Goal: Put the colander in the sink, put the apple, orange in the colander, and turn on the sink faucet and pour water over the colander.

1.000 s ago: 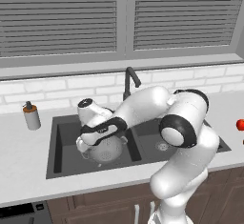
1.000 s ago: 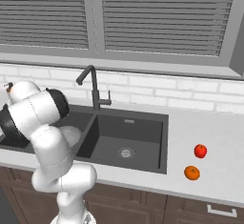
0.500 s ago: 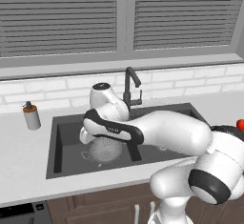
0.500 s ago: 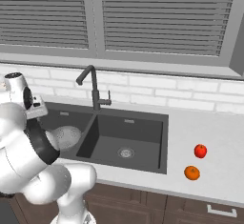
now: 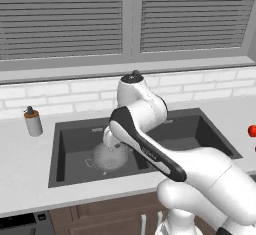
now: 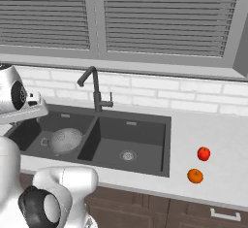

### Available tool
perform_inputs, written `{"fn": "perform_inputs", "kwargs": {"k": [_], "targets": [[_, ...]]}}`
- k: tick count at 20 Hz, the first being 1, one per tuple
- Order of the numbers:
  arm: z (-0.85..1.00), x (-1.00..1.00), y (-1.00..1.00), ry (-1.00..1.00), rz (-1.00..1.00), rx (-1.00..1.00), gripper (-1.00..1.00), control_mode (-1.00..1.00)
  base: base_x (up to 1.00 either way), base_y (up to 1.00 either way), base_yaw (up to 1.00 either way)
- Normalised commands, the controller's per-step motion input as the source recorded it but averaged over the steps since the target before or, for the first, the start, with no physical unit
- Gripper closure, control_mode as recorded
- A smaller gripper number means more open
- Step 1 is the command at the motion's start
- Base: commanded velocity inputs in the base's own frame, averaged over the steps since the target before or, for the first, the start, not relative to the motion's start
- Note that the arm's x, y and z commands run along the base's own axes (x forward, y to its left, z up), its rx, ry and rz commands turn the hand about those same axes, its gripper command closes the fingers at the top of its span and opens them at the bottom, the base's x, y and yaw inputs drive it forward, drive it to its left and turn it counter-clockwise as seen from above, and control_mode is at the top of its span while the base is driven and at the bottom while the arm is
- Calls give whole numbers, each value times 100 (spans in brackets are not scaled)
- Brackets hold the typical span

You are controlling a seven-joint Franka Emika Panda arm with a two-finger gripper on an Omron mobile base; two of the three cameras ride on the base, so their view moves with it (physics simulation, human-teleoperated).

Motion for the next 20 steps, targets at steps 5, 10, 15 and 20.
{"fn": "perform_inputs", "kwargs": {"k": [5,10,15,20], "targets": [[48,-13,-100,0,-21,-8,-100,-100,0,0,0],[25,-38,-100,0,-19,-2,-100,-100,0,0,0],[8,-47,-100,0,-13,6,-100,-100,0,0,0],[7,-9,-100,0,-7,13,-100,-100,0,0,0]]}}
